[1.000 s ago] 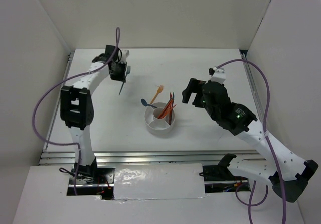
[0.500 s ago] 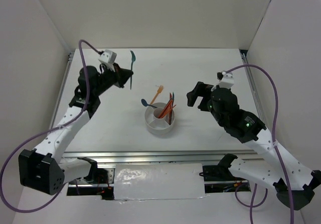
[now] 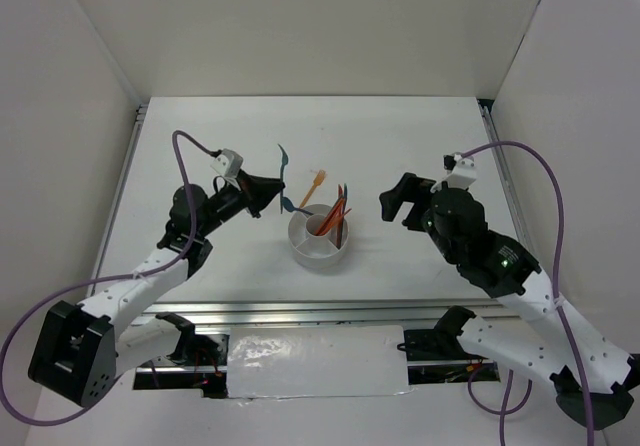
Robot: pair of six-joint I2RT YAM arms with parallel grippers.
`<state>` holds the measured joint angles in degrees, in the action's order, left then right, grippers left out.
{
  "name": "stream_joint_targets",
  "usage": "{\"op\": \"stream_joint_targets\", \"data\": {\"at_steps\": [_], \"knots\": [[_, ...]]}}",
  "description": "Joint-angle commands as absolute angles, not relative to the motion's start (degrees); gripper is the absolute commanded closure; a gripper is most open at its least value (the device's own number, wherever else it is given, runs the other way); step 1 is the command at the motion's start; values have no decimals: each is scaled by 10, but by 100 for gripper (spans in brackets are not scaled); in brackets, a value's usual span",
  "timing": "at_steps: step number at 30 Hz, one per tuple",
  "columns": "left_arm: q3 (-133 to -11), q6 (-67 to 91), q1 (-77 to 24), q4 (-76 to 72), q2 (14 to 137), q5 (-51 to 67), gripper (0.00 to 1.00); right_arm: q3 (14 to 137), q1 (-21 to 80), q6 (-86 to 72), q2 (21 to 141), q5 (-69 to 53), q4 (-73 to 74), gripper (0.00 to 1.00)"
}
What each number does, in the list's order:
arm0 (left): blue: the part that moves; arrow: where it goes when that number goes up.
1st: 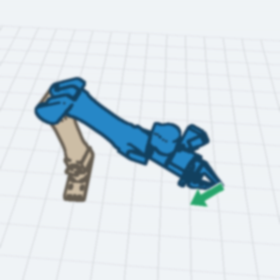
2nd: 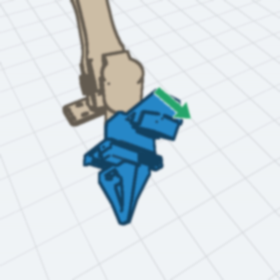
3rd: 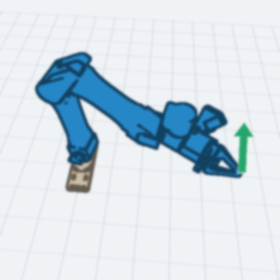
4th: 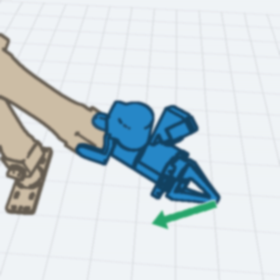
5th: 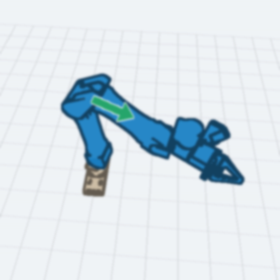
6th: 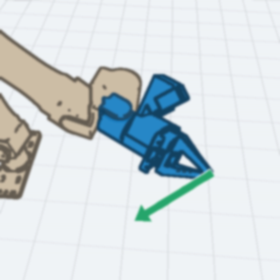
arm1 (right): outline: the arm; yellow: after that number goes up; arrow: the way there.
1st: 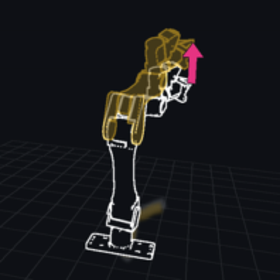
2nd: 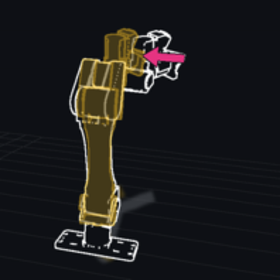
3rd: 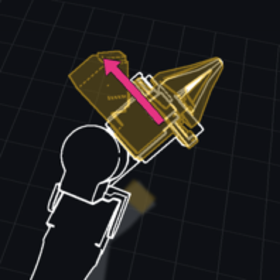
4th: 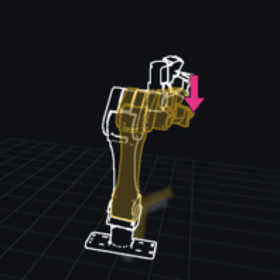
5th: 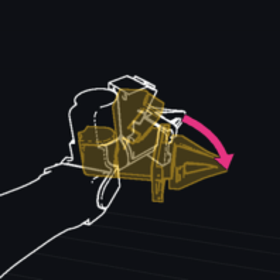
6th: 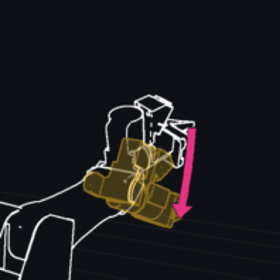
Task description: Sort the eating utensils into containers
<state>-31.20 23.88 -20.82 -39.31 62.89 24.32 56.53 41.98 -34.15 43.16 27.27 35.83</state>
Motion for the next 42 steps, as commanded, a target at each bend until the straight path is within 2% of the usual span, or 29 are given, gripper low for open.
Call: {"op": "stream_joint_targets", "data": {"at_steps": [1, 10, 22, 32, 36, 40, 42], "knots": [[-315, 219, -220, -472, 607, 238, 100, 560, 419, -351, 412, 287, 364, 0], [-245, 237, -261, -633, 657, 221, 100, 557, 419, -352, 421, 274, 363, 0], [-217, 203, -278, -675, 723, 191, 100, 557, 419, -354, 413, 278, 369, 0], [-207, 220, -276, -729, 781, 221, 100, 567, 419, -355, 418, 272, 374, 0], [-202, 225, -277, -741, 803, 225, 93, 565, 419, -354, 413, 276, 375, 0], [-199, 228, -278, -735, 806, 229, 90, 568, 419, -353, 417, 279, 381, 0], [-194, 226, -279, -733, 804, 228, 85, 568, 419, -352, 417, 277, 381, 0]]}}
